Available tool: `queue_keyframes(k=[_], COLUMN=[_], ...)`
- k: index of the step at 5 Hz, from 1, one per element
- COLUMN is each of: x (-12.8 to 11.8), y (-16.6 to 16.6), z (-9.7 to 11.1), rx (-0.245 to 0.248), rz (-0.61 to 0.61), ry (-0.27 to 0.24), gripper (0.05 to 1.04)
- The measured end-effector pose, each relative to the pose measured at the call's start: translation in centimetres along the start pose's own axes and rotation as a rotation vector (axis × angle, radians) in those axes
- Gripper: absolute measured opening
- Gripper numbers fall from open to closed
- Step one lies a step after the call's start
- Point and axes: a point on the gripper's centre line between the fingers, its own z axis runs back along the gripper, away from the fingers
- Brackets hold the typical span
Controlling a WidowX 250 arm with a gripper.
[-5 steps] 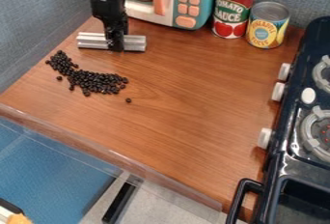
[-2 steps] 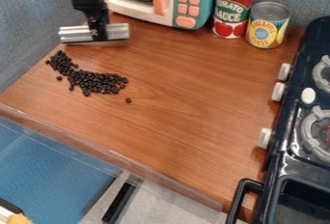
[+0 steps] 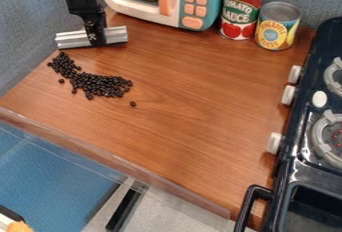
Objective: Sweep into pile
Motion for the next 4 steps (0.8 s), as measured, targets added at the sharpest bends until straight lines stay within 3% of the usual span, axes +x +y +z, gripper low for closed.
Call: queue_keyframes(k=[1, 4], x=[0.2, 0.6], y=[0.7, 3.5], z=[-0.6, 0.2], rx=[0.004, -0.026], rz=[0.014, 0.067], ry=[-0.012, -0.012], gripper=[0.378, 0.378])
